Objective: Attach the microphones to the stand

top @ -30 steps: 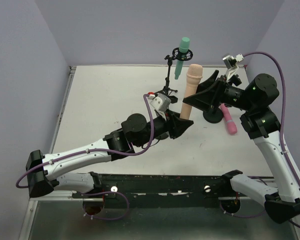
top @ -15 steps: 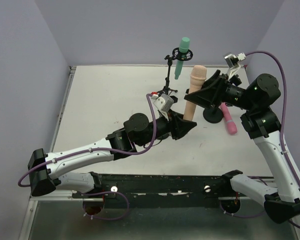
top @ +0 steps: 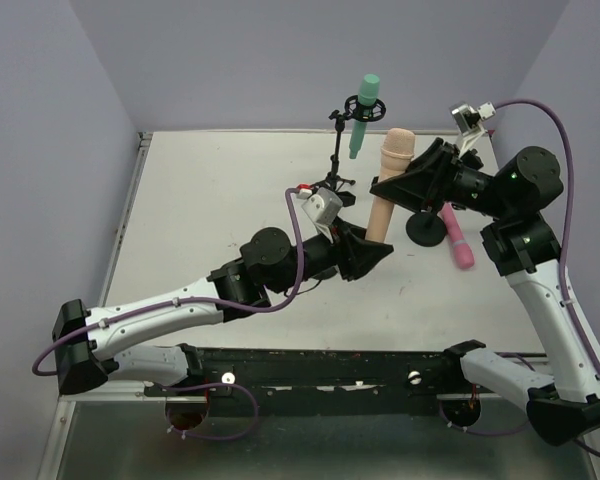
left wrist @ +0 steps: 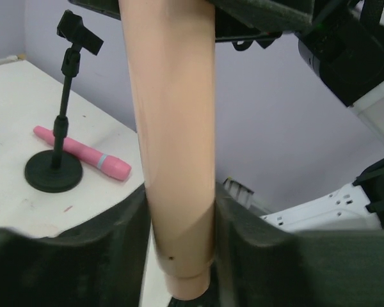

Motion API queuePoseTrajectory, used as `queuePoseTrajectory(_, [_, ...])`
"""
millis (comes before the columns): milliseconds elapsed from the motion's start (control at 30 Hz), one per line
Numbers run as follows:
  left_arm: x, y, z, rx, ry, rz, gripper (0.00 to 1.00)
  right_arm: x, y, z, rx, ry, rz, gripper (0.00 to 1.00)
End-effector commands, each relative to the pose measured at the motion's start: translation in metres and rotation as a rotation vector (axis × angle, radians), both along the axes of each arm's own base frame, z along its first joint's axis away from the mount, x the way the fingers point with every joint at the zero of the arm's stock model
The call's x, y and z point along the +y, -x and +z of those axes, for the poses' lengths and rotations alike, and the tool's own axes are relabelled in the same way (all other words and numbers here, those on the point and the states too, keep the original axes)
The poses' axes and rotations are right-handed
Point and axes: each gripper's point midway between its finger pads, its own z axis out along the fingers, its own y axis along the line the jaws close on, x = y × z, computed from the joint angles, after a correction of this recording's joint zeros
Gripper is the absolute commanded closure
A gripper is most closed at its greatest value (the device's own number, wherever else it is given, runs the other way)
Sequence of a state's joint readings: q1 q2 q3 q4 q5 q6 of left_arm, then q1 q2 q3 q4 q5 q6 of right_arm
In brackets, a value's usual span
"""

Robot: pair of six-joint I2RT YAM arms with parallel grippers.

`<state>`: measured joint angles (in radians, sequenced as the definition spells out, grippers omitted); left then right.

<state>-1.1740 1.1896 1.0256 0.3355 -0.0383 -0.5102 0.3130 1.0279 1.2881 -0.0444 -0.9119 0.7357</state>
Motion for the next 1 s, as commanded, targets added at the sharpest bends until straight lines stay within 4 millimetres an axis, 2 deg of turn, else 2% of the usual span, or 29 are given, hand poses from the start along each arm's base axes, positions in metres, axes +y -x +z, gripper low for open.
queuePoseTrajectory(0, [0.018,0.011,-0.001,-0.078,-0.049,-0.047,0.34,-0.001,0.015,0.018,-0.151,0.01,0.056,0.88])
queuePoseTrajectory(33, [0.025,0.015,0.002,-0.109,-0.059,-0.057,0.24,-0.001,0.014,0.015,-0.16,0.035,0.058,0.88])
queuePoseTrajectory(100, [0.042,0.018,0.003,-0.164,-0.093,-0.08,0.13,-0.003,0.012,0.013,-0.246,0.087,0.052,0.88])
queuePoseTrajectory(200, [0.075,0.017,-0.005,-0.217,-0.173,-0.102,0.09,-0.005,0.007,0.002,-0.346,0.18,0.05,0.87])
queuePoseTrajectory(333, [0.124,0.002,-0.022,-0.288,-0.279,-0.063,0.08,-0.009,-0.001,-0.01,-0.433,0.28,0.043,0.87])
queuePoseTrajectory(467, [0.153,-0.014,-0.037,-0.424,-0.401,-0.003,0.05,-0.012,-0.015,-0.022,-0.492,0.371,0.027,0.87])
queuePoseTrajectory(600, [0.16,-0.032,-0.049,-0.487,-0.449,0.015,0.04,-0.013,-0.026,-0.04,-0.486,0.416,0.038,0.87])
queuePoseTrajectory(833, [0.151,-0.054,-0.056,-0.482,-0.381,-0.075,0.04,-0.016,-0.036,-0.068,-0.455,0.41,0.148,0.87])
queuePoseTrajectory(967, [0.143,-0.067,-0.049,-0.504,-0.373,-0.102,0.04,-0.013,-0.037,-0.074,-0.475,0.389,0.19,0.85])
